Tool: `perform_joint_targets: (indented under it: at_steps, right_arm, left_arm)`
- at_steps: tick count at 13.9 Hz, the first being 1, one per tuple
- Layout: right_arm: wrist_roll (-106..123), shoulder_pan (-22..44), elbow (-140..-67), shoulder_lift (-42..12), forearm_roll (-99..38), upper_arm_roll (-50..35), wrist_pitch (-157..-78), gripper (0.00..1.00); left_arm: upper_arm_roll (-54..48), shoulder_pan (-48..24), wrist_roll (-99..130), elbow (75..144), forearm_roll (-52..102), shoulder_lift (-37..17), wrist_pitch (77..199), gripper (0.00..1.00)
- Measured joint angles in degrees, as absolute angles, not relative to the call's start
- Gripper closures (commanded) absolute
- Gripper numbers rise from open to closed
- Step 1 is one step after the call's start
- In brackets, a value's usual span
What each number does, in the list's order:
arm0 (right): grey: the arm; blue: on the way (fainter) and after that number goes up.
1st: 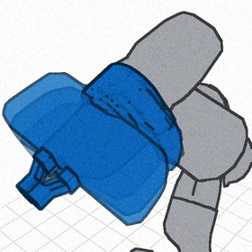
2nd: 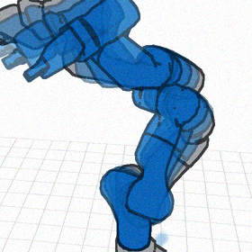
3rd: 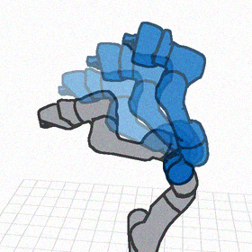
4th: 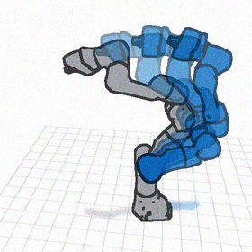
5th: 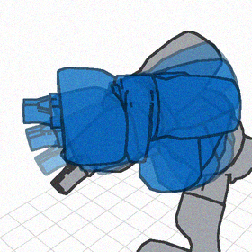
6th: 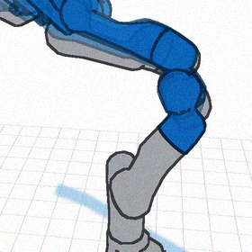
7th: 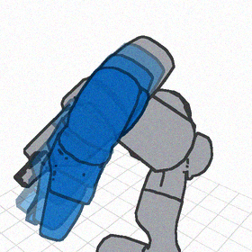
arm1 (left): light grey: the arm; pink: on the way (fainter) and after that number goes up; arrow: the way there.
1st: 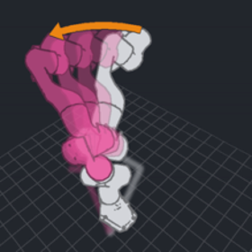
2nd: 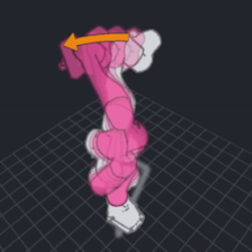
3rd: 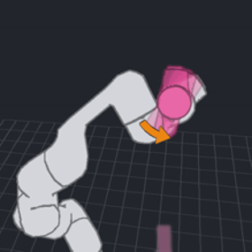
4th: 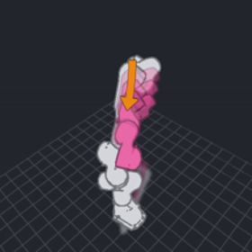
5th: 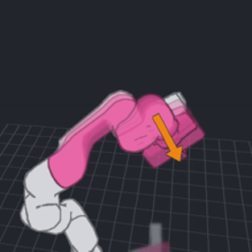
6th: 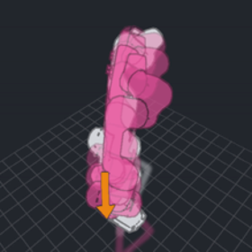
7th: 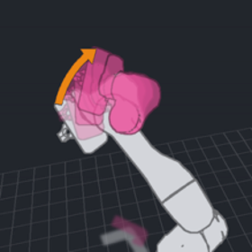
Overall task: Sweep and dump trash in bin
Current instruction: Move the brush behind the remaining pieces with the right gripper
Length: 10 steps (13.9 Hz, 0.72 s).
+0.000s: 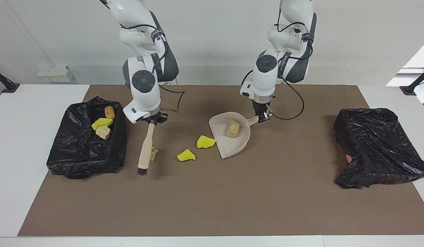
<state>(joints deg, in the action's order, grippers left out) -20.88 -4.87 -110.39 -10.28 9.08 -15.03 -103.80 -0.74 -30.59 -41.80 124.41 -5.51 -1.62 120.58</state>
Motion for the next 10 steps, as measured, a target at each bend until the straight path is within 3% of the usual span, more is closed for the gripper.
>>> perform_joint_targets:
  at_steps: [4, 10]
  right_arm:
    - [-16.22, -8.98, -112.22, -13.16, 9.15, -15.07, -104.88, 1.00]
    - [-14.92, -2.22, -112.83, -15.07, 6.14, -16.61, -104.99, 1.00]
  left_arm:
    - [-0.76, -30.64, -41.13, 124.41, -5.51, -1.60, 120.58, 1.00]
    - [-0.79, -30.80, -38.94, 124.43, -5.51, -1.60, 120.56, 1.00]
